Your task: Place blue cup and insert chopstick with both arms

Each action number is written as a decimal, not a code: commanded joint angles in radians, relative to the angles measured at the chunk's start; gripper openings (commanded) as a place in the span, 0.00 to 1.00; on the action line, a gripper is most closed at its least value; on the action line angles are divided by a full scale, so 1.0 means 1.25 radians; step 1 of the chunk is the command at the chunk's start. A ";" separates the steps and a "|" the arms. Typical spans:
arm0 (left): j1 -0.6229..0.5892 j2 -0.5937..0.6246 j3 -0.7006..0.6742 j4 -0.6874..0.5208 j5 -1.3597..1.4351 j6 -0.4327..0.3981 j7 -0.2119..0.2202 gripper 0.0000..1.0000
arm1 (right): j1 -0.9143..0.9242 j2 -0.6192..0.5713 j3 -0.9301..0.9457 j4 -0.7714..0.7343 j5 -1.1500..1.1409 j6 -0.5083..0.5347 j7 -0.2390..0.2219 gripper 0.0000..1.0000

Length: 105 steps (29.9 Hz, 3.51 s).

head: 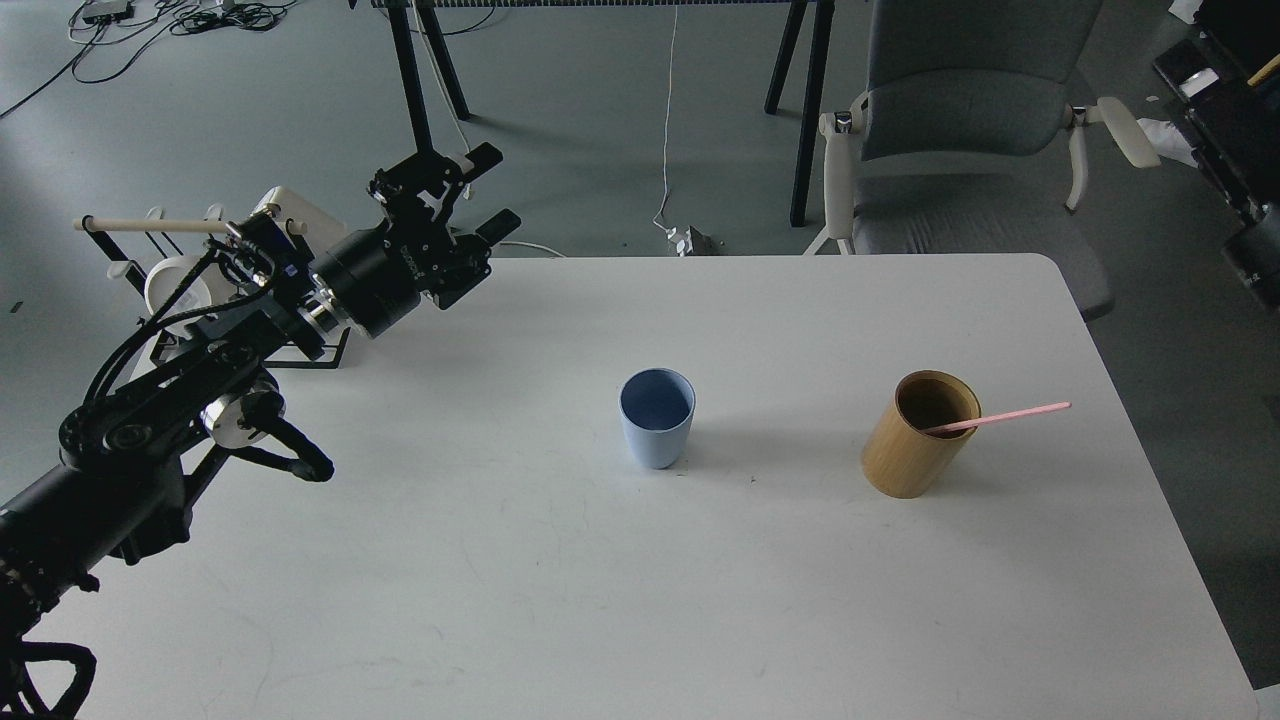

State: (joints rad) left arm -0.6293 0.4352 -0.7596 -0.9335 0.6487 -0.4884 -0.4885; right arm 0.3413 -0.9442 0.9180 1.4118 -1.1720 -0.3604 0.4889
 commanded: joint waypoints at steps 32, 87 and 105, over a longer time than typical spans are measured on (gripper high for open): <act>0.074 0.033 -0.095 -0.064 -0.093 0.000 0.000 0.87 | -0.237 0.090 -0.123 -0.073 -0.317 -0.103 0.000 0.79; 0.092 0.031 -0.097 -0.037 -0.093 0.000 0.000 0.89 | -0.150 0.133 -0.188 -0.154 -0.330 -0.103 0.000 0.00; 0.100 0.027 -0.097 -0.026 -0.093 0.000 0.000 0.89 | -0.150 -0.204 -0.071 0.176 -0.215 -0.103 0.000 0.00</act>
State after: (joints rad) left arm -0.5098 0.4696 -0.8796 -0.9692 0.5308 -0.4887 -0.4887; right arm 0.1517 -1.1445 0.7964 1.5665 -1.4845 -0.4886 0.4888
